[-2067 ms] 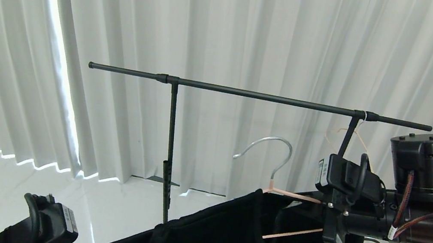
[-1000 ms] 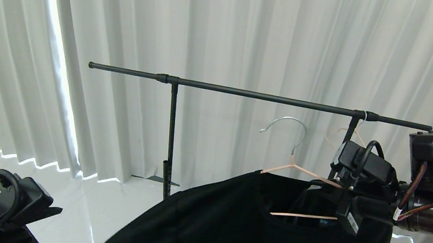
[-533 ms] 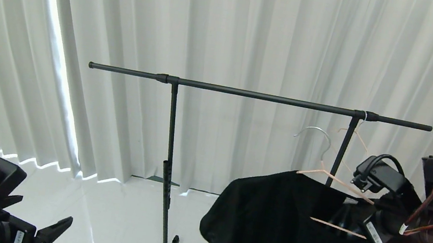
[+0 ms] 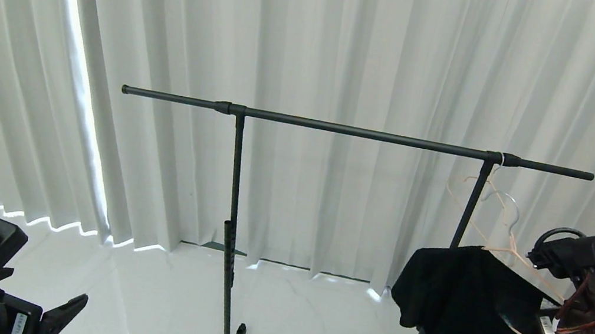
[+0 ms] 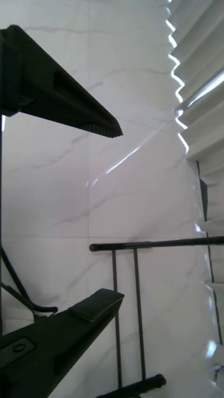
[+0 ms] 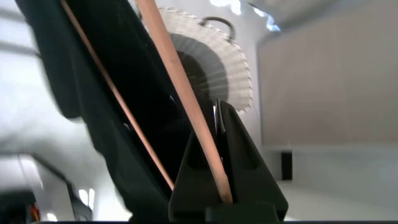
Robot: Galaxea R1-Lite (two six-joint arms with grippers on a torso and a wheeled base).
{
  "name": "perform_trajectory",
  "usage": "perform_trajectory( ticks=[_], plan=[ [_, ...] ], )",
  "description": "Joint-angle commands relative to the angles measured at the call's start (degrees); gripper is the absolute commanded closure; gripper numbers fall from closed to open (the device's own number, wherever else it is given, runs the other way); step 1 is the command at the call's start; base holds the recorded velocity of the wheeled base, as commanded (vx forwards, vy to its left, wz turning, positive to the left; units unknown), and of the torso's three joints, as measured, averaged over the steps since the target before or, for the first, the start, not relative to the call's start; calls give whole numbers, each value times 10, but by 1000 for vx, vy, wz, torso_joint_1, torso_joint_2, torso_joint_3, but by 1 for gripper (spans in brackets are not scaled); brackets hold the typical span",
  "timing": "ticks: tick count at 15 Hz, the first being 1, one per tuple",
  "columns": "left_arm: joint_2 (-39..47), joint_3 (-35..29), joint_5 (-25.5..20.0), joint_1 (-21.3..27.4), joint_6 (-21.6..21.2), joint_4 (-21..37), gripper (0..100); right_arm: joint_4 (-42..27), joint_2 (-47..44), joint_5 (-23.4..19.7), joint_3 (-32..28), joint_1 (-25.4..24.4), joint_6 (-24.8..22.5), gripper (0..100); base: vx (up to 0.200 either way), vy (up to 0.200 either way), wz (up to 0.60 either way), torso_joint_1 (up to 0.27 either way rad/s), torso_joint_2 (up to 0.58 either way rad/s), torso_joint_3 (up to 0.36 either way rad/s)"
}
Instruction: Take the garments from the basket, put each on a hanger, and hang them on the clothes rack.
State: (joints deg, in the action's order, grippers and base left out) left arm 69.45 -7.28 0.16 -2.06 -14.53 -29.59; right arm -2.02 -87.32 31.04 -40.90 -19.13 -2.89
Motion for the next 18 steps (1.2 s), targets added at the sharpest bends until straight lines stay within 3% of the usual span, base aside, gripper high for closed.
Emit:
perform_trajectory(
  ticks=[1, 4, 13, 18],
  plan=[
    [0, -5, 0, 1, -1, -1, 0, -1, -13, 1, -9, 8, 1, 100, 0, 0, 0, 0, 0, 0],
    [-2, -4, 0, 2, -1, -1, 0, 0, -17, 2, -8, 5, 1, 100, 0, 0, 0, 0, 0, 0],
    [-1, -5, 0, 33, -1, -1, 0, 2, -17, 2, -8, 1, 1, 100, 0, -200, 0, 2, 6, 4],
    [-2, -5, 0, 33, -1, -1, 0, 6, -25, 2, -36, -35, 3, 100, 0, 0, 0, 0, 0, 0]
  ],
)
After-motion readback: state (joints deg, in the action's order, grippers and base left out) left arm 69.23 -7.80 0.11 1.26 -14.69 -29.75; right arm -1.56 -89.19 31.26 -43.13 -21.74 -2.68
